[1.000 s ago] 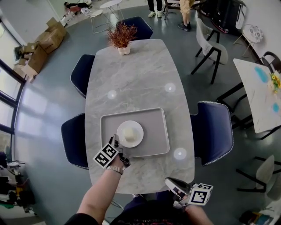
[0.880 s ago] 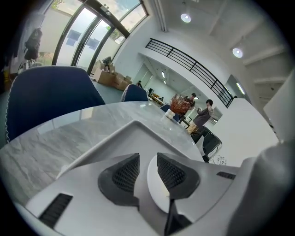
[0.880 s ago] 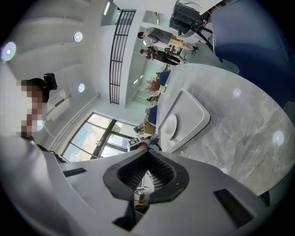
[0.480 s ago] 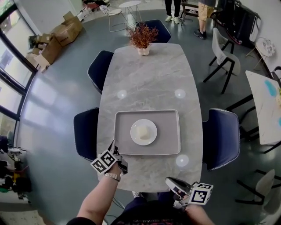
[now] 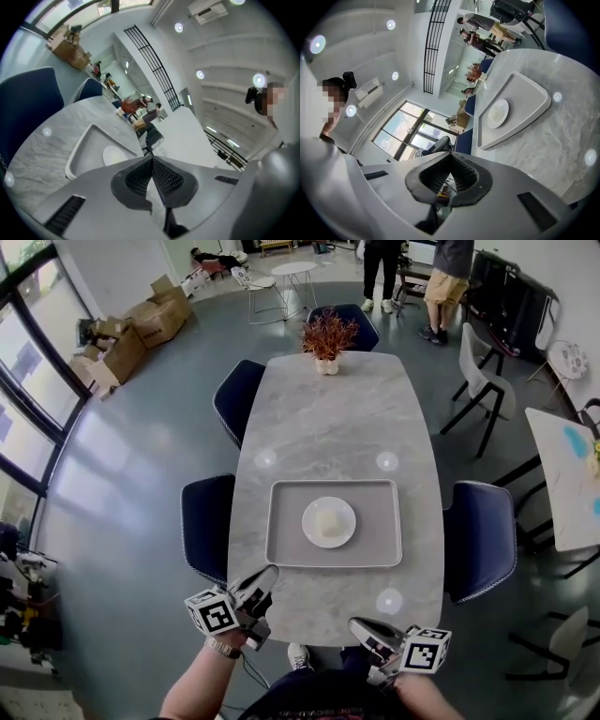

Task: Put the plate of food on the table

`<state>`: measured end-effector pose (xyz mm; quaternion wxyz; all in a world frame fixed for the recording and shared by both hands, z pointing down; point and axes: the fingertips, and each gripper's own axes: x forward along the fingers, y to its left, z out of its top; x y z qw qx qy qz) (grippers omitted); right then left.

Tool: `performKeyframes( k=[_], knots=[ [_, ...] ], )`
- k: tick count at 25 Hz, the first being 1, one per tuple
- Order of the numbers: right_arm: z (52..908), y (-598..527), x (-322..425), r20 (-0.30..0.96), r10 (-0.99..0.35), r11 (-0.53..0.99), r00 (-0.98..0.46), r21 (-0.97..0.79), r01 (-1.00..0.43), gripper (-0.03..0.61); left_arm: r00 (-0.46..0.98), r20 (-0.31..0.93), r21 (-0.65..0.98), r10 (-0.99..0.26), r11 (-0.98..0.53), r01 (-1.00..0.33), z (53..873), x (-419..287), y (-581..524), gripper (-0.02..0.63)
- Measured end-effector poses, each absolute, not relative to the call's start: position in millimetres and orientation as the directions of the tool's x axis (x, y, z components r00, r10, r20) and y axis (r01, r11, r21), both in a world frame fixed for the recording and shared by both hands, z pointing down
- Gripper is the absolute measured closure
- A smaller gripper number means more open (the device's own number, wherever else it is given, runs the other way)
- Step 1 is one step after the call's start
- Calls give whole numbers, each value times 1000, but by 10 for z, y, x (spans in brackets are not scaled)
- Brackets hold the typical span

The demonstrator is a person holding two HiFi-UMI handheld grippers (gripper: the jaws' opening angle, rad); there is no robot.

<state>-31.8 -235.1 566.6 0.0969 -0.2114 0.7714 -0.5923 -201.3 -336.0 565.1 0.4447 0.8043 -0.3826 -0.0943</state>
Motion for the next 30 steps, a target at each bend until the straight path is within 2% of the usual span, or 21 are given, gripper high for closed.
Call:
performKeyframes(
  k=[4, 12, 24, 30],
  knots=[
    [5593, -2202, -530, 100, -447, 244, -889, -942, -228, 568, 802, 107, 820, -588, -404, -406, 5434, -1905, -2846, 604],
    [5435, -1809, -996, 92, -460, 284, -883, -927, -245, 568, 899, 74, 844, -432, -453, -287, 5325, -1946, -1961, 605],
    [5461, -1264, -1452, 91, -482, 302, -872, -916, -262, 568, 960, 49, 850, -276, -494, -185, 5328, -2026, -1119, 606],
    [5466, -1048, -1560, 95, -479, 299, -873, -917, -264, 568, 968, 50, 840, -248, -513, -175, 5308, -2088, -927, 604]
  ],
)
